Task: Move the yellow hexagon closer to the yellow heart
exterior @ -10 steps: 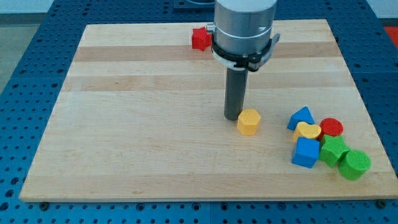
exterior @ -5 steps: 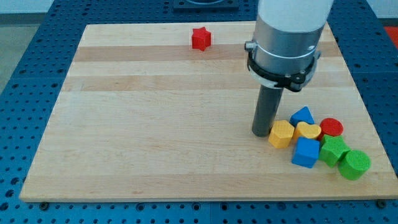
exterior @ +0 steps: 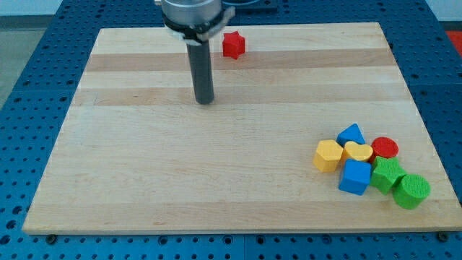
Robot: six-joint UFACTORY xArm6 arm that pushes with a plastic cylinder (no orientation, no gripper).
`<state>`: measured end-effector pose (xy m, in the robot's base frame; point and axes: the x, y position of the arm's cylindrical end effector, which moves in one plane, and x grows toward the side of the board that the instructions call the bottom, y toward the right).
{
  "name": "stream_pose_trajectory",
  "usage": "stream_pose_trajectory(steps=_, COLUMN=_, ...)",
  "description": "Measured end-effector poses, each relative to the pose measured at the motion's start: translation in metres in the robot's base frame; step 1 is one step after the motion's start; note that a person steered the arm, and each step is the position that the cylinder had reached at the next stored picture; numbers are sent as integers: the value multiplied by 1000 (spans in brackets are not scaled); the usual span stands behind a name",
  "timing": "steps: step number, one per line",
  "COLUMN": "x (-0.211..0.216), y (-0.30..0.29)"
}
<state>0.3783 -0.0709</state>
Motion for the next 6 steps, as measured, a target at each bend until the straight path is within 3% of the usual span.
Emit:
stream_pose_trajectory(steps=3, x=-114, y=-2)
stream_pose_trajectory(steps=6, x=-133, y=48)
